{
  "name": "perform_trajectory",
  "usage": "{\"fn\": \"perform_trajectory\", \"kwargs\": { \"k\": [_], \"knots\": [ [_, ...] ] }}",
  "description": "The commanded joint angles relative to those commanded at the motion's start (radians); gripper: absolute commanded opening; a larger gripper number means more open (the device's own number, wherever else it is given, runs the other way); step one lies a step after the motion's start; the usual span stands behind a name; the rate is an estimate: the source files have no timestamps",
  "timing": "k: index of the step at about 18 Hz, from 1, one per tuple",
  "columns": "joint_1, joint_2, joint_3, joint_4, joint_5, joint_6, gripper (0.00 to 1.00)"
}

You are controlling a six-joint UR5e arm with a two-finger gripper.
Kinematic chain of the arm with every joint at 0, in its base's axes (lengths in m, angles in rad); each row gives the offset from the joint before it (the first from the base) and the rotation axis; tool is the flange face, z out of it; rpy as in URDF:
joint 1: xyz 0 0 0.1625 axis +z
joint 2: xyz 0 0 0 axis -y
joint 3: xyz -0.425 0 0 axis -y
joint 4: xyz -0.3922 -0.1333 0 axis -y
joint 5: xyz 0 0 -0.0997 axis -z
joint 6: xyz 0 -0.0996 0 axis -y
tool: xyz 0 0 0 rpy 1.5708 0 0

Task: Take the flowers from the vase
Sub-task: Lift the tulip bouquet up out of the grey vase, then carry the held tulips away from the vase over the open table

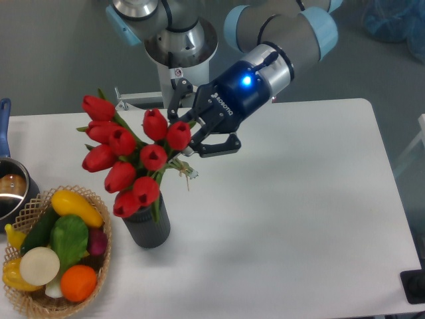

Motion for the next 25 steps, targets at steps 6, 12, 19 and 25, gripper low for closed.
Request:
{"fn": "perform_trajectory", "kwargs": {
  "k": [6, 12, 19, 25],
  "knots": [
    [0.054, 0.0, -0.003, 0.0, 0.333, 0.216, 0.03],
    [0.086, -0.008, -0.011, -0.002, 0.54, 0.331, 0.02],
    [0.095, -0.028, -0.008, -0.003, 0.667, 0.379, 0.03],
    [0.092, -0.041, -0.029, -0.014, 0.756, 0.399, 0.03]
  ]
}}
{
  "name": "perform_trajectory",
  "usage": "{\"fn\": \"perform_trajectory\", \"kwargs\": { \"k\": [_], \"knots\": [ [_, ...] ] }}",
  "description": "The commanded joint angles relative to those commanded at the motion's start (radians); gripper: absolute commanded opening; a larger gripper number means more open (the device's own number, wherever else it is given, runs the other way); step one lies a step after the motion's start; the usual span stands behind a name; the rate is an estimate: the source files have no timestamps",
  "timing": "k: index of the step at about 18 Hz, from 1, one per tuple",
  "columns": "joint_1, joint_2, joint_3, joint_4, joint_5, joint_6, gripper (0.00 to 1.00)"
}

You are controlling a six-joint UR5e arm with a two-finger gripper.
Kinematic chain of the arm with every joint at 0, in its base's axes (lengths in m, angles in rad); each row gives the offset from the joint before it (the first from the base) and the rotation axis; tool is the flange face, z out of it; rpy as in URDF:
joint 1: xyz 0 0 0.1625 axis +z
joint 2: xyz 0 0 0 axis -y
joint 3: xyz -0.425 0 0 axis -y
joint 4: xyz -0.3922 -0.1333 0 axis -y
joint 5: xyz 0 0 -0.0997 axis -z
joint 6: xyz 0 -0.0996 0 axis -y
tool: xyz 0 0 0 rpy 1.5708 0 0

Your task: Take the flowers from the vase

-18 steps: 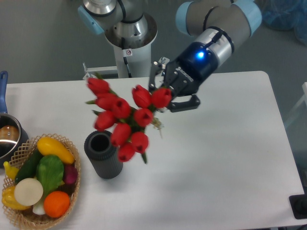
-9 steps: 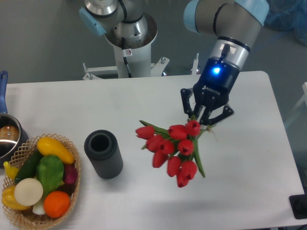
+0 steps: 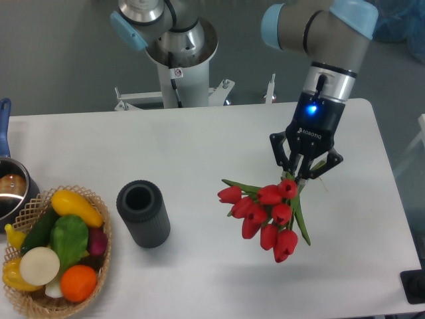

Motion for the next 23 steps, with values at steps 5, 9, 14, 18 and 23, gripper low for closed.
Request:
{"fn": "perform_trajectory", "kwargs": {
  "k": [5, 9, 14, 18, 23],
  "knots": [
    [-0.011, 0.002, -0.014, -0.015, 0.21, -0.012, 0.03],
    [-0.047, -0.009, -0.005, -0.074, 0.382, -0.017, 0.06],
    [-0.113, -0.077, 0.015, -0.071, 0.52, -0.135, 0.09],
    [-0.158, -0.136, 0.081, -0.081, 0.644, -0.137, 0.1],
    [-0.153, -0.149, 0.116, -0.129, 0.719, -0.124, 0.11]
  ]
}}
